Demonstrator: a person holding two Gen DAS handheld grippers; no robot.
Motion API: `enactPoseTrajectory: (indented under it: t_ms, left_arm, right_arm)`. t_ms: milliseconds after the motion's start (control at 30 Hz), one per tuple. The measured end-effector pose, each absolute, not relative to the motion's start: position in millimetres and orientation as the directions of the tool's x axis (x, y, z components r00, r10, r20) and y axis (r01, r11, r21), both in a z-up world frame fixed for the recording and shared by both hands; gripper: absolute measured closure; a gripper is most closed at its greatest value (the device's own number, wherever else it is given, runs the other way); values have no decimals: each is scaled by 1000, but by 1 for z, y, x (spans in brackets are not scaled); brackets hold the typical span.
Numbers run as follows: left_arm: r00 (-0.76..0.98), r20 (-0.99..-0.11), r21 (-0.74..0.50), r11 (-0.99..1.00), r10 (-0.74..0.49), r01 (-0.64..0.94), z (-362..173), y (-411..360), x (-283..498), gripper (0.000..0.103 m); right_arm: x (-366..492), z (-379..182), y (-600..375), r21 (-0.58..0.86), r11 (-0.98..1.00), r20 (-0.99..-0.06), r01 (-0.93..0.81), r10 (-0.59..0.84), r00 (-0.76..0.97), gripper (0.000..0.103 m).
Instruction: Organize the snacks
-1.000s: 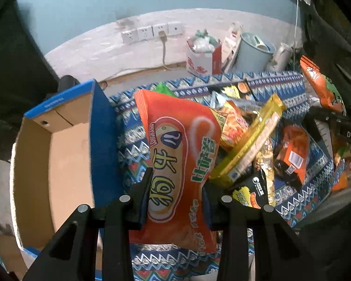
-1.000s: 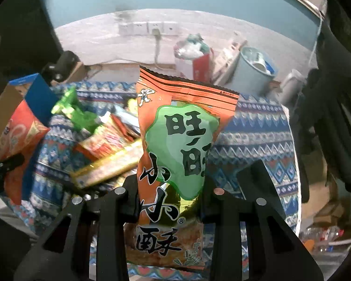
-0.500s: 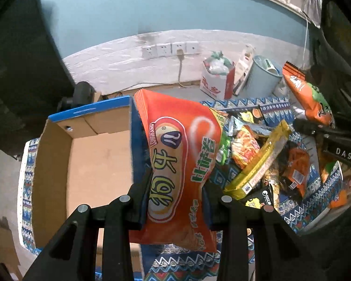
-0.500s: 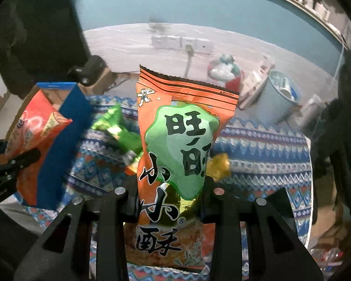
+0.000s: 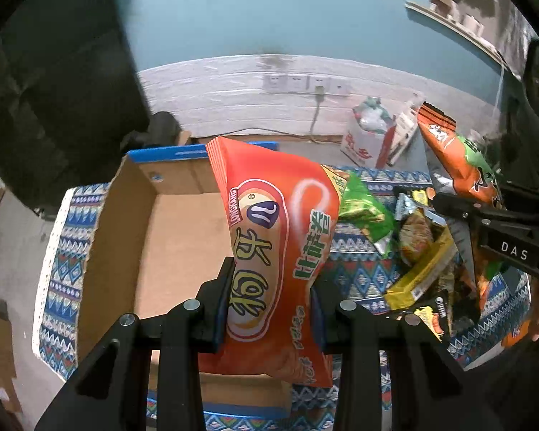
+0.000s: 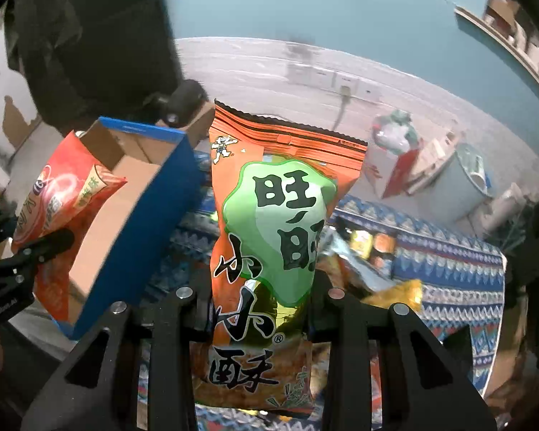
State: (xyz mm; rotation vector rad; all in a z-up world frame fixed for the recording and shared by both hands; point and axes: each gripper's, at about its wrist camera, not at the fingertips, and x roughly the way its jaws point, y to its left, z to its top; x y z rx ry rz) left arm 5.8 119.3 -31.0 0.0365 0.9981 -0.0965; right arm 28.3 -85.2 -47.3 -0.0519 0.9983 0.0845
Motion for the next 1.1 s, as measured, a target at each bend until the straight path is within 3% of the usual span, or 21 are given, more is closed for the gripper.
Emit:
enactPoseTrajectory:
  t_ms: [800, 1100]
  left_arm:
    - [485, -872, -13, 989, 61, -149, -71, 230, 13, 66]
    - [423, -898, 47, 982, 122, -183, -88, 239, 18, 56]
  right_arm:
    - [76, -62, 32, 83, 956, -857, -282, 213, 470, 70]
    - [88, -71, 62, 98, 941, -865, -323, 241, 439, 70]
